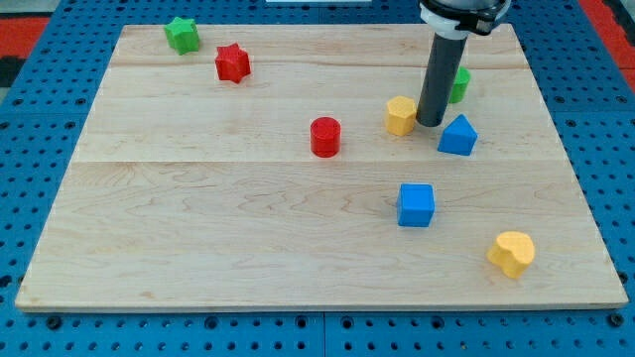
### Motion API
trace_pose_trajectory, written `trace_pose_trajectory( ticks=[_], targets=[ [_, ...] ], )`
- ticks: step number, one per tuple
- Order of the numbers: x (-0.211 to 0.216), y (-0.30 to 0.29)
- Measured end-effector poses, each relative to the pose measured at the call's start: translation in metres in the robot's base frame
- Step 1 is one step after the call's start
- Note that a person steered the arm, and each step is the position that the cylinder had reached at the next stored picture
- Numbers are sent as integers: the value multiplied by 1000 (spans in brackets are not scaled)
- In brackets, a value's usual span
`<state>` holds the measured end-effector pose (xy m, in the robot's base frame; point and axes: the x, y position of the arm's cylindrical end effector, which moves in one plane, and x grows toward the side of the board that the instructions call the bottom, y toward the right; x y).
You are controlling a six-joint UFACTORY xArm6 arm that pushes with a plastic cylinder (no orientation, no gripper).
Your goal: Slide yellow hexagon towards center
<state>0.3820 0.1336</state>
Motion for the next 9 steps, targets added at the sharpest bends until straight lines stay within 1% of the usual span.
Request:
trace_pose_trajectory(
  ticks=[1, 2, 3, 4, 6, 7, 8, 9],
  targets=[
    [-6, -29],
    [-24, -79],
    [-37, -110],
    [-51, -105],
    [-52, -147],
    [-53, -151],
    [-53, -172],
    [-74, -115]
  ],
)
